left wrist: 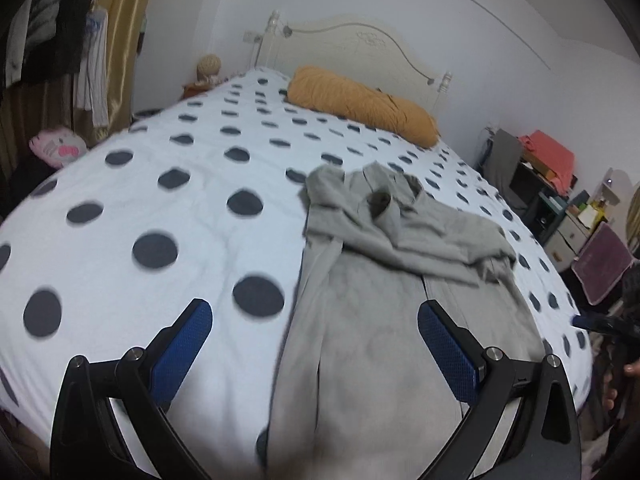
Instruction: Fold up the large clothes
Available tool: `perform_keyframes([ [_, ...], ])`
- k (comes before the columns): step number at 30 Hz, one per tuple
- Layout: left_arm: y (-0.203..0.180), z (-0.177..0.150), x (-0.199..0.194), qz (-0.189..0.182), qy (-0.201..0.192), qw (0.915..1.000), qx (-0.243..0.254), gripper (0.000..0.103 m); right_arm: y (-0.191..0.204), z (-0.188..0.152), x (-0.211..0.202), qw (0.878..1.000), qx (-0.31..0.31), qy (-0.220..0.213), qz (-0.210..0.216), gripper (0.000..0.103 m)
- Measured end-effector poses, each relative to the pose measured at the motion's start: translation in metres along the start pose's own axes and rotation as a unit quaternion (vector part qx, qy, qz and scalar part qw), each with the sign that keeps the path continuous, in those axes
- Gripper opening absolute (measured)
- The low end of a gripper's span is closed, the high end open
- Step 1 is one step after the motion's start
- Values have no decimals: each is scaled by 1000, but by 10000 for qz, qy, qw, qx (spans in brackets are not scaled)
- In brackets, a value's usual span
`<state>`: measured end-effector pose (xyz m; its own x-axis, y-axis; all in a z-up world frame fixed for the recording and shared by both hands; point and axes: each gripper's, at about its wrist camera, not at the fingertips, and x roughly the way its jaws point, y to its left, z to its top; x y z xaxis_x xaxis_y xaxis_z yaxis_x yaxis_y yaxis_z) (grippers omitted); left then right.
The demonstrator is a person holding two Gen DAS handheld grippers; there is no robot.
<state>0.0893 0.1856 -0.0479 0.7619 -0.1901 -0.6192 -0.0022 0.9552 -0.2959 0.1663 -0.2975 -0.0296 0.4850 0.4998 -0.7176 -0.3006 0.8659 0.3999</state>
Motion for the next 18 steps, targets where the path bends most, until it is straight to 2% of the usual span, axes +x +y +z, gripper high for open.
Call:
perform_keyframes([
  [2,12,-27,-12,-214,220,9995,12,103,-9,-51,-45,9999,-138,-33,-71,103],
  [4,19,-55,-16,-330,341,9989,65,103,-33,-94,-64,9998,-115,128,22,103],
  [7,20,-95,-8,-25,749,9968,293,103,-60,-136,-62,9993,363,126,39,103],
  [9,18,-115,1,-63,1103,9928,468,103,-67,-150,-57,9979,572,38,310,103],
  [10,16,-122,5,-157,1308,9896,574,103,-71,-158,-51,9966,646,-16,519,103],
  [11,14,-130,8,-347,1485,9856,730,103,-73,-163,-50,9961,687,15,549,103],
  [12,14,-135,9,-338,1503,9846,831,103,-76,-167,-44,9961,724,135,493,103],
  [14,19,-138,10,-54,1457,9843,991,103,-81,-172,-41,9966,681,184,418,103],
  [15,24,-138,10,-122,1503,9840,952,103,-84,-174,-42,9964,715,220,391,103],
  [16,27,-137,10,-320,1548,9836,870,103,-86,-174,-41,9962,739,250,396,103],
  [17,30,-136,11,-833,1648,9798,769,103,-86,-174,-41,9961,694,264,473,103],
  [18,29,-135,14,-1374,1745,9723,729,103,-87,-176,-40,9961,648,287,522,103],
])
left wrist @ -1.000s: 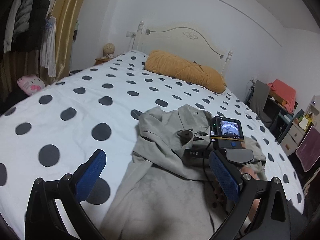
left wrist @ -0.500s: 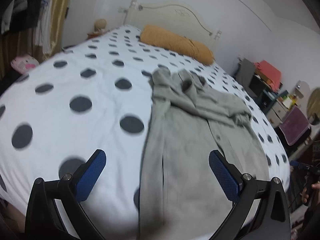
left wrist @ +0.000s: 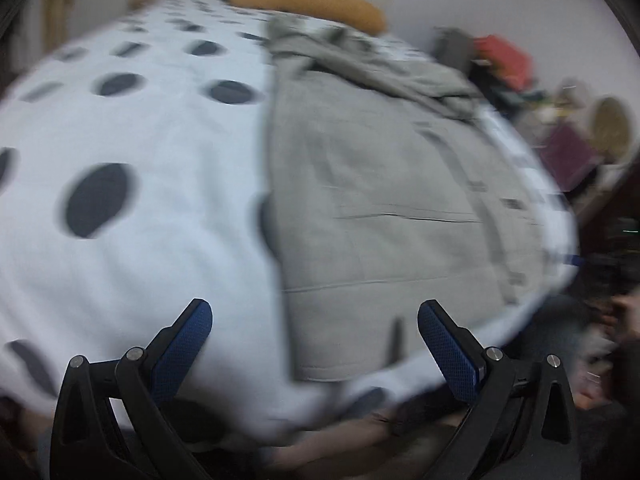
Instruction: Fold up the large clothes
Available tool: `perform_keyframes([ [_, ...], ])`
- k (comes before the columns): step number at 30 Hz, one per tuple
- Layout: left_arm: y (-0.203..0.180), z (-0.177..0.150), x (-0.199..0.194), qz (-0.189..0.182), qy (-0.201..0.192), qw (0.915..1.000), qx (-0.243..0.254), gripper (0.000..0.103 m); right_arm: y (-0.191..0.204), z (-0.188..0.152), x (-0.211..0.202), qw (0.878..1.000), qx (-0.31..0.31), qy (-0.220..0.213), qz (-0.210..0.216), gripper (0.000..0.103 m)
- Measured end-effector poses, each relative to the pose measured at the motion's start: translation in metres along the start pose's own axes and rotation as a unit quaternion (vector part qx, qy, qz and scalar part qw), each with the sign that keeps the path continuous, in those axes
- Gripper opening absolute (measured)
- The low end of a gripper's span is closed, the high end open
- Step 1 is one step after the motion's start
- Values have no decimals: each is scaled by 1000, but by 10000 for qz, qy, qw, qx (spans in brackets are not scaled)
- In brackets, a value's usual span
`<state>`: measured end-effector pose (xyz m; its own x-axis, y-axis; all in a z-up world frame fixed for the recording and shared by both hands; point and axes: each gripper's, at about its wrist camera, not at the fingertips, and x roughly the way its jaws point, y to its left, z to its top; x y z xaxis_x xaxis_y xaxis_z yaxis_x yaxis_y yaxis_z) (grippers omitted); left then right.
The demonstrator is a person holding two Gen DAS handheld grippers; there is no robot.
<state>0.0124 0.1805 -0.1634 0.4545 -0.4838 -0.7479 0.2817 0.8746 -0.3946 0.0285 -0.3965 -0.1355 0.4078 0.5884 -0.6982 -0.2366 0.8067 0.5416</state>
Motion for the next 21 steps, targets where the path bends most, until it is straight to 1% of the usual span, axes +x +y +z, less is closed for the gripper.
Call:
perform_keyframes([
  [1,0,2,2,-493,48,9987,91,103,-1,1,1,10000,1,39,-16,103],
  [2,-1,4,7,-768,135,9967,210,103,-4,1,3,9999,34,65,-68,103],
  [4,2,10,22,-909,354,9947,324,103,-10,4,7,9998,112,109,-121,103],
  [5,6,13,28,-978,437,9941,192,103,-12,6,10,9997,135,130,-152,103],
  [6,14,16,34,-1080,509,9928,-52,103,-13,7,11,9997,136,136,-172,103],
  [8,26,22,35,-1466,521,9869,-424,103,-14,11,14,9996,125,161,-183,103],
  [10,33,25,35,-1786,624,9800,-613,103,-17,14,19,9997,120,200,-97,103],
  [12,36,28,36,-1877,803,9766,-674,103,-21,19,28,9994,149,304,-87,103],
  [15,25,32,39,-1795,984,9776,-486,102,-29,27,43,9984,284,465,-173,103],
  [16,21,33,39,-1790,988,9780,-415,102,-32,30,48,9977,385,547,-97,103],
  [17,17,33,39,-1811,972,9780,-356,102,-33,31,49,9977,403,537,-71,103],
  [18,16,33,41,-1874,958,9770,-342,102,-37,32,51,9976,440,528,-114,103],
  [20,19,35,47,-2027,875,9741,-492,102,-43,33,56,9972,473,559,-148,103],
  [21,21,36,49,-2124,827,9718,-599,102,-51,33,59,9967,612,538,-50,103],
])
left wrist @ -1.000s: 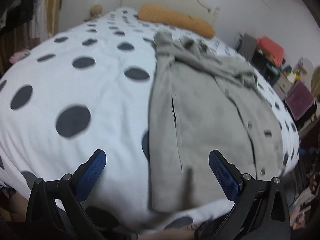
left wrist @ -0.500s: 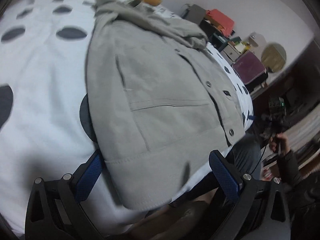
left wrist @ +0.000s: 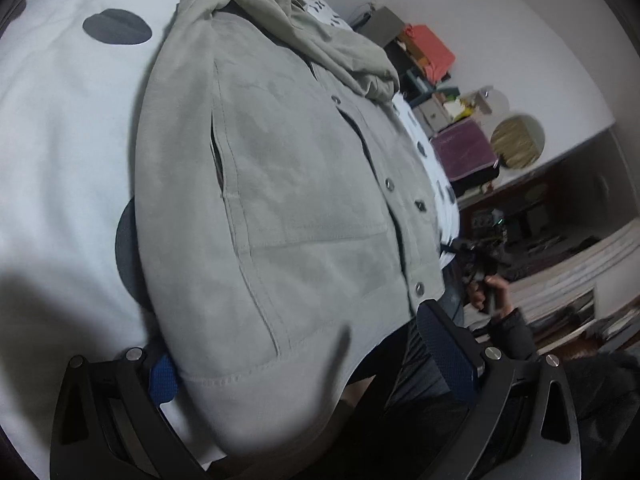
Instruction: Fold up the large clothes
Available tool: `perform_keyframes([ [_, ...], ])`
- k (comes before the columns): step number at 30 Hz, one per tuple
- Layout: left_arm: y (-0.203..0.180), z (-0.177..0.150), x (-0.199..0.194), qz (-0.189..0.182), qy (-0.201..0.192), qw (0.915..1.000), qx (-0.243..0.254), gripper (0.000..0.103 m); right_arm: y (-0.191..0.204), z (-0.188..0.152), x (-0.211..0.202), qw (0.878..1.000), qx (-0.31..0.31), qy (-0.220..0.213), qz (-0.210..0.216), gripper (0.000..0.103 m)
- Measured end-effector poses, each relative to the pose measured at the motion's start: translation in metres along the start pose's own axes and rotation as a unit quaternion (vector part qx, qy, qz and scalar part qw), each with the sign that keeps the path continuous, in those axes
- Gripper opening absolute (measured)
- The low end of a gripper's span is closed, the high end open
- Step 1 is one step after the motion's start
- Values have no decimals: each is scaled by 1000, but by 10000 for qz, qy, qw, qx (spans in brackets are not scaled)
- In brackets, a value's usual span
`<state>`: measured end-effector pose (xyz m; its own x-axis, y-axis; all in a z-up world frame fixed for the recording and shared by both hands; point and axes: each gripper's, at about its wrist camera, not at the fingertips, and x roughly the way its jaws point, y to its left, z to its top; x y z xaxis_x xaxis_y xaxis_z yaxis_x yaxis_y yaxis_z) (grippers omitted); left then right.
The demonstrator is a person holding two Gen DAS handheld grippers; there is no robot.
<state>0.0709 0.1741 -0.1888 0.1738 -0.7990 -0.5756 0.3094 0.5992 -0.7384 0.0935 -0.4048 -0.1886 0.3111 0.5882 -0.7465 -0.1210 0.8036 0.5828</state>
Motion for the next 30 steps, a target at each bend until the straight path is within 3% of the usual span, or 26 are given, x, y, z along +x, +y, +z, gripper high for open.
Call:
perform_keyframes([
  [3,-5,4,2,-151,-62,9999,31,102,-8,3,2,9994,185,-12,304,103],
  [7,-15,-1,7,-128,-16,9994,309,102,11,-3,0,9986,-316,168,388,103],
  [11,-11,5,12,-829,-100,9964,139,102,29,-11,20,9968,-596,354,410,103],
  [14,-2,15,19,-1355,10,9907,-153,102,24,-2,25,9944,-267,293,977,103],
  [18,0,15,18,-1682,223,9851,-277,102,9,2,20,9845,159,256,1727,103],
  [21,1,18,17,-1671,245,9847,-425,101,2,0,17,9773,351,169,2085,103],
  [26,0,28,8,-1102,365,9927,-325,93,19,1,20,9814,240,177,1896,103],
  [29,-1,26,9,-802,451,9955,-244,79,19,2,18,9820,317,193,1851,102],
  [30,-1,25,9,-799,430,9956,-237,74,18,2,20,9815,394,180,1863,96],
])
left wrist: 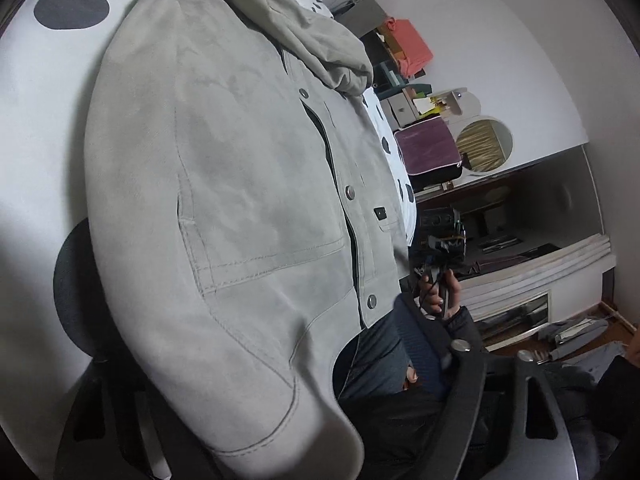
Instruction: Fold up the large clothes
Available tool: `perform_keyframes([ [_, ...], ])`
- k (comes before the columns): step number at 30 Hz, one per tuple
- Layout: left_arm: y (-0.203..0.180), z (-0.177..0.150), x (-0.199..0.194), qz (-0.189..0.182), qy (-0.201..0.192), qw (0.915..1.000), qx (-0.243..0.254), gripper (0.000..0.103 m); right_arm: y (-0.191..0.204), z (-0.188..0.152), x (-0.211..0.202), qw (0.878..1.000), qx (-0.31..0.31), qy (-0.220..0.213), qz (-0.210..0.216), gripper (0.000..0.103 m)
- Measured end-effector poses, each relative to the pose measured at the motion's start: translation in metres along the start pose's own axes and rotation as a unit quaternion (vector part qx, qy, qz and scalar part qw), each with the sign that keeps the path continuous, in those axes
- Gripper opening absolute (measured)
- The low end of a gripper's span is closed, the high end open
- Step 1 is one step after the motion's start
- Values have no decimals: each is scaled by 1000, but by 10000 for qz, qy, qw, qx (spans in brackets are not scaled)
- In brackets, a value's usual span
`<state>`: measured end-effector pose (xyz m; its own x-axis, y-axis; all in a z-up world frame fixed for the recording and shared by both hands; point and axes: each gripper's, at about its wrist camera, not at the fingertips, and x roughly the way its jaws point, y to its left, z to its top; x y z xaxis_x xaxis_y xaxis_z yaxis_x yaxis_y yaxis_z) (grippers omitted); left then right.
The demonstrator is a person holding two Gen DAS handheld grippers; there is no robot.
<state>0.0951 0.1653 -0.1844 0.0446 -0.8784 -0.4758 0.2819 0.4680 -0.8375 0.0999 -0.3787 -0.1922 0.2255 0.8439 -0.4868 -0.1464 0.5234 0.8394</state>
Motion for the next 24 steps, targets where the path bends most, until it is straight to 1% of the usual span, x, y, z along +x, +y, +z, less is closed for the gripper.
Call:
perform_keyframes([
  [1,0,-1,0,28,-30,10000,5,69,-3,0,-2,9999,157,-60,-3,82],
  [2,2,-1,1,136,5,9999,-9,65,-6,1,-3,9996,259,-74,-65,65],
  [3,6,-2,2,255,22,9997,-63,53,-7,2,-3,9995,278,-62,-160,58],
  [4,11,-2,4,303,85,9994,-172,41,-8,2,-3,9991,258,-19,-335,49],
  [5,15,-1,5,372,143,9988,-273,35,-8,2,-1,9987,242,46,-452,42],
  [6,18,-2,7,422,191,9983,-347,27,-9,2,-1,9984,240,62,-501,40],
  [8,21,-4,11,380,247,9982,-391,25,-7,3,-1,9977,260,123,-608,34],
  [9,22,-4,12,340,271,9982,-415,22,-7,4,-1,9975,308,114,-621,32],
  [10,23,-5,14,300,295,9981,-448,18,-9,4,-1,9973,396,123,-599,28],
  [13,27,-7,18,255,303,9975,-587,12,-6,4,1,9976,366,181,-559,16],
  [15,27,-7,17,192,272,9974,-647,9,2,5,-2,9979,282,136,-563,14],
  [18,23,-6,18,160,303,9973,-651,7,12,7,-4,9977,274,85,-610,12],
  [20,18,-3,16,153,291,9978,-568,6,21,9,-6,9980,208,92,-590,12],
  [23,9,4,9,17,272,9983,-519,5,29,14,-10,9981,95,87,-599,11],
  [24,3,7,8,31,291,9987,-426,4,32,16,-12,9981,77,91,-601,11],
])
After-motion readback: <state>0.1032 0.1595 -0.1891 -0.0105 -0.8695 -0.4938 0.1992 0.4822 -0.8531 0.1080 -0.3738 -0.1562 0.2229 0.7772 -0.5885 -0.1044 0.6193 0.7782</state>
